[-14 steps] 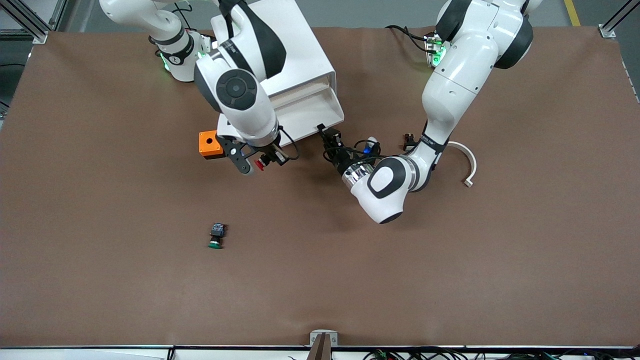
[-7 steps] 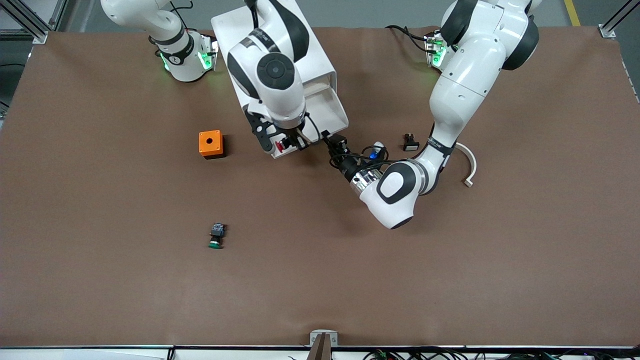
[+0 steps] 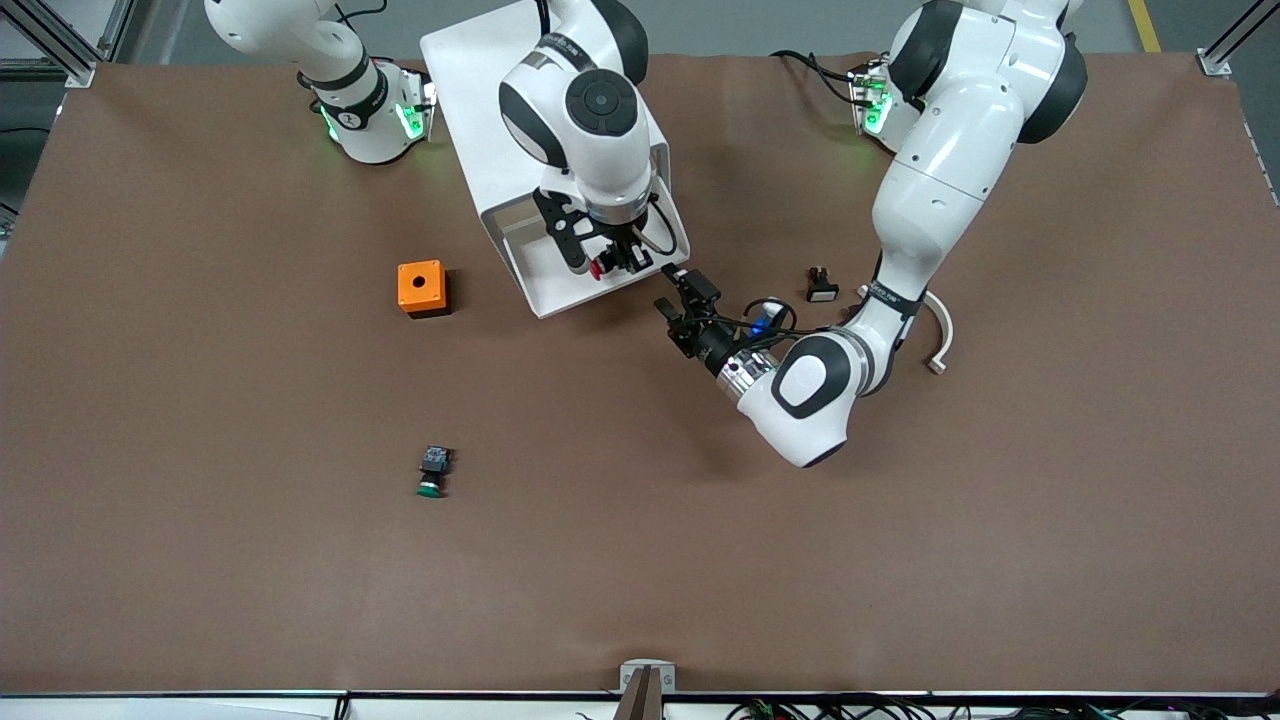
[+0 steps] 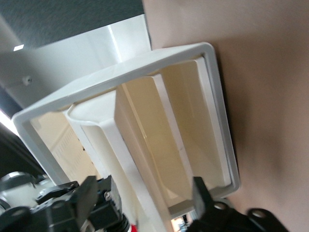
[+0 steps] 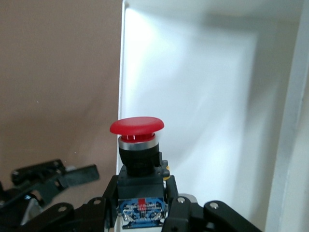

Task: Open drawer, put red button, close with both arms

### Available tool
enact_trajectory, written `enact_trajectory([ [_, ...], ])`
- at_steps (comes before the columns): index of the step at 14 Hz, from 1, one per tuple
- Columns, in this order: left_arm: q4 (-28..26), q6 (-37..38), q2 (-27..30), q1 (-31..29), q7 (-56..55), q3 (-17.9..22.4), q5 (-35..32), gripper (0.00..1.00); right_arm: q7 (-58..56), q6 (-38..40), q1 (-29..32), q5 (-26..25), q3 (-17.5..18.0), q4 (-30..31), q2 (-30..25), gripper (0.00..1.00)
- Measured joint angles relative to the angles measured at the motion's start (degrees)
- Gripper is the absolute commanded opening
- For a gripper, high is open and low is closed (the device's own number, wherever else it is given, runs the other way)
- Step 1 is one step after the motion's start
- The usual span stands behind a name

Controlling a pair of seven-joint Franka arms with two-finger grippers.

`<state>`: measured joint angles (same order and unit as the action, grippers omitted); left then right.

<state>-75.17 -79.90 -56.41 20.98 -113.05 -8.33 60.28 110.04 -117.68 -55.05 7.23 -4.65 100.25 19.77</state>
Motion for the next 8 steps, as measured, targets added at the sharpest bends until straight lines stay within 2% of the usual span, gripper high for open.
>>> enact_trajectory([
  [3, 0.9, 0.2, 0.5, -1.3, 14.3, 0.0, -1.5, 0.99, 1.3, 0.0, -1.1, 0.0, 0.0, 0.1, 0.3, 0.00],
  [6, 2.6, 0.3, 1.9, -1.3, 29.9, -0.1, -8.7, 0.99, 2.3, 0.5, -1.8, 0.0, 0.0, 0.4, 1.0, 0.02],
  [7, 3.6, 0.0, 2.4, -1.3, 33.9, 0.0, -10.6, 0.99, 2.5, 0.9, -2.0, 0.0, 0.0, 0.5, 1.2, 0.14],
  [8, 4.6, -1.1, 2.8, -1.2, 37.4, 0.0, -12.9, 0.99, 2.5, 1.4, -2.1, 0.0, 0.0, 0.5, 1.4, 0.50],
])
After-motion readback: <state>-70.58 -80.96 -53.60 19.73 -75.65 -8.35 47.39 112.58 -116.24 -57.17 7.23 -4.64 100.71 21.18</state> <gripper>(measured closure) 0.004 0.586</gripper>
